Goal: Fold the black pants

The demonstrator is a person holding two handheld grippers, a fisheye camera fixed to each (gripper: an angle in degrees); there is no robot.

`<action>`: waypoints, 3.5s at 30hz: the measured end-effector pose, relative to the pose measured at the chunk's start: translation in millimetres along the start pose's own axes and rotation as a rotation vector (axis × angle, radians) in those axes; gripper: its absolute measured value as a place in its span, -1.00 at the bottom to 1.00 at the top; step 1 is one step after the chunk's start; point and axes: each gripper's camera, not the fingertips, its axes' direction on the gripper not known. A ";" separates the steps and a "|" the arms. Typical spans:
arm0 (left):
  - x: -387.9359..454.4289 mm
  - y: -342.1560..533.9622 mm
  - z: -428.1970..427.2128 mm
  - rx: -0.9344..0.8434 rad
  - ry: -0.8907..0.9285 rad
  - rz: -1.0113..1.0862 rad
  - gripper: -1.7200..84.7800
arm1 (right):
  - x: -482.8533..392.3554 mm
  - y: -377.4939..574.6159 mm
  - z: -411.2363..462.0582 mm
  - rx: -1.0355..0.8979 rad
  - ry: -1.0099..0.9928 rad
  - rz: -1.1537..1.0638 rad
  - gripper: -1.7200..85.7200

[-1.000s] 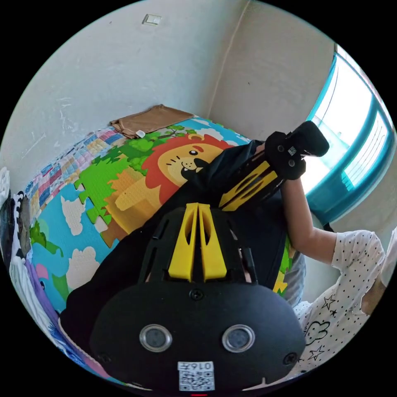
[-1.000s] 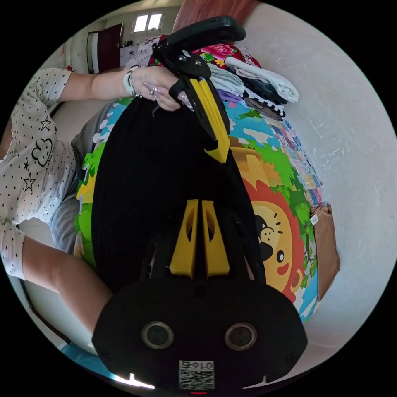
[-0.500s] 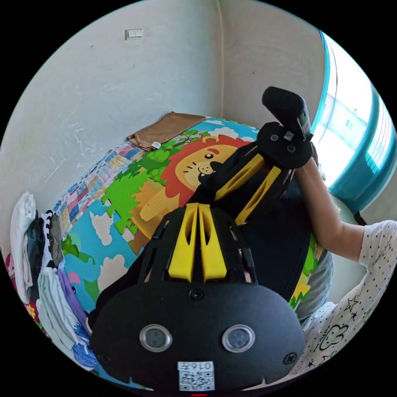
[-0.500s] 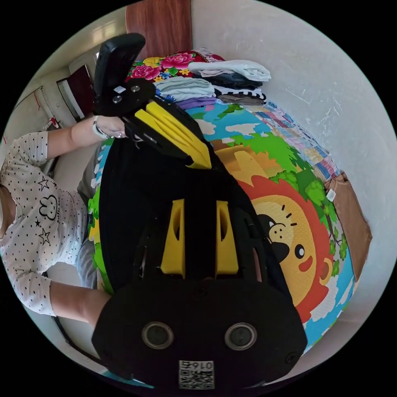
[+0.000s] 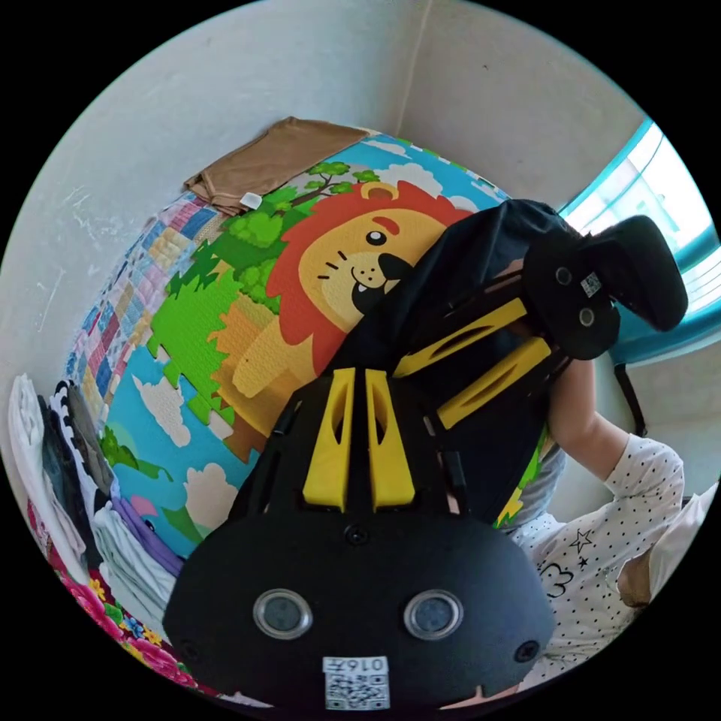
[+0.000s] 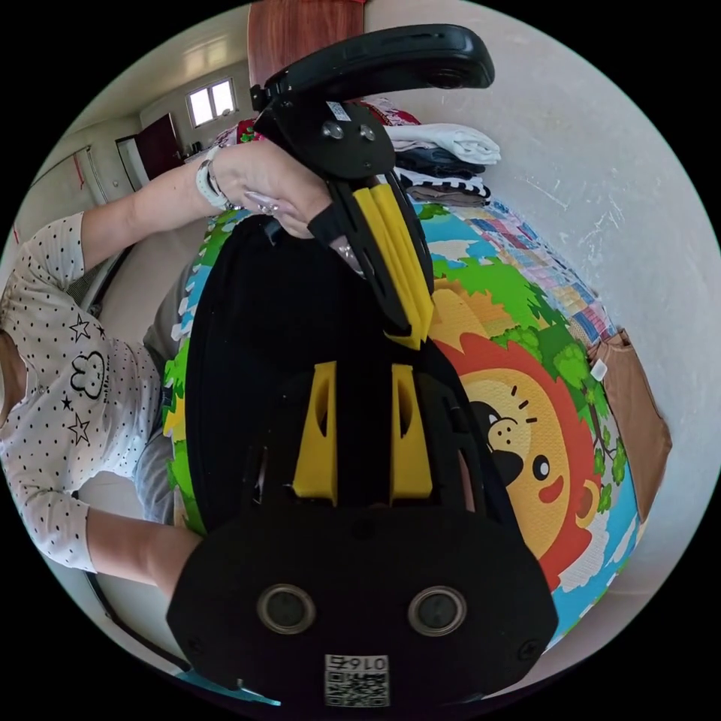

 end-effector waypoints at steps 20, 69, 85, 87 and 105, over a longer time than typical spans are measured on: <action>-85.1 -179.1 -44.8 -0.139 -0.265 0.101 -0.98 | 53.5 20.2 -26.0 0.161 0.227 0.307 -0.81; -537.7 -118.7 169.9 0.201 0.801 -0.299 -0.98 | 174.2 73.6 10.9 -0.035 0.246 0.734 -0.97; -423.6 -46.9 211.2 0.150 0.586 -0.156 -0.98 | 179.3 138.7 -8.4 0.040 0.198 0.763 -0.97; -429.0 -22.2 204.2 0.227 0.440 -0.249 -0.98 | 179.0 147.3 -10.4 0.042 0.197 0.765 -0.97; -299.8 151.1 258.0 0.171 0.308 -0.119 -0.98 | 152.8 251.5 -36.8 0.049 0.188 0.762 -0.97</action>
